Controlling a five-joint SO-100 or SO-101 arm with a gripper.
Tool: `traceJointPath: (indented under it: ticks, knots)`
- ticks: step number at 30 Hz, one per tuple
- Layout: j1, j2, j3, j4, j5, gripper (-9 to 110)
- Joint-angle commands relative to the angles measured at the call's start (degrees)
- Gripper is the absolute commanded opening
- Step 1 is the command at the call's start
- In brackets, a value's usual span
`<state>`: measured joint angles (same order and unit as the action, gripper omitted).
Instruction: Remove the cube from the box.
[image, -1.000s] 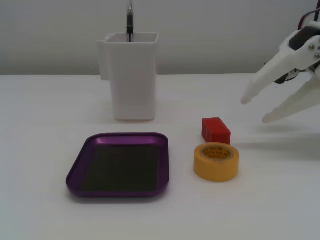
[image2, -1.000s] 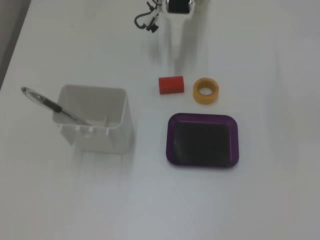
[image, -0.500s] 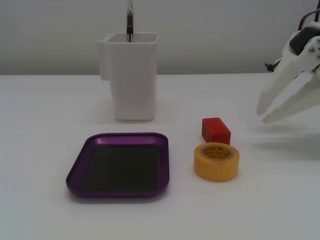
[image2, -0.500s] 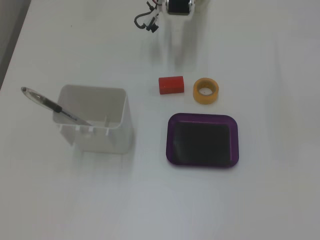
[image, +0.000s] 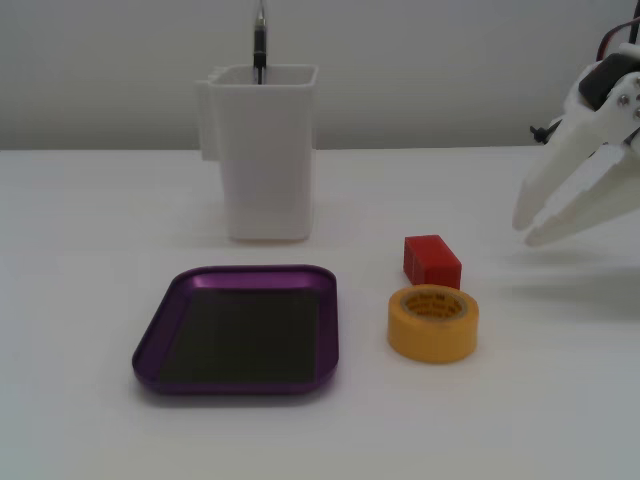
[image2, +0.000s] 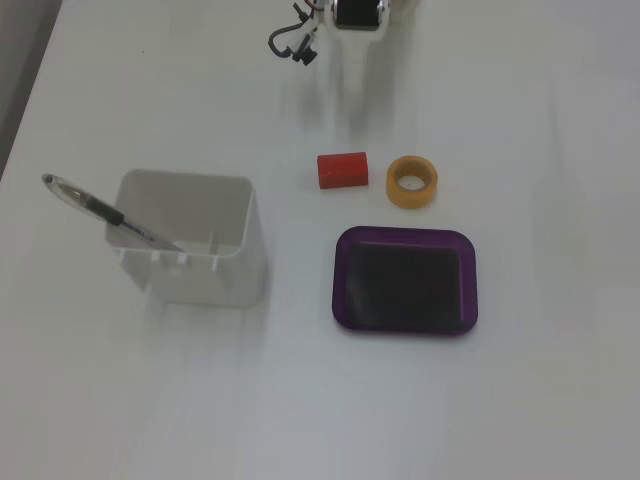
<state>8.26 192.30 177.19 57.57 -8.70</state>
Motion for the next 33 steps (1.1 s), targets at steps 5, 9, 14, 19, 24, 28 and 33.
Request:
traceJointPath:
  ticks: [5,9,14,19,24,28,33]
  knots:
    - [-1.2,4.9,0.8,-0.6,-0.5,0]
    - [-2.3,4.9,0.8,-0.6,-0.6,0]
    - [-2.3,4.9,0.8,-0.6,-0.6,0]
    - [-2.3,4.9,0.8,-0.6,-0.6,0]
    - [-2.3,4.9,0.8,-0.6,-0.6,0]
    - [-2.3,4.9,0.8,-0.6,-0.6,0]
    - [-2.3,4.9,0.8,-0.6,-0.6,0]
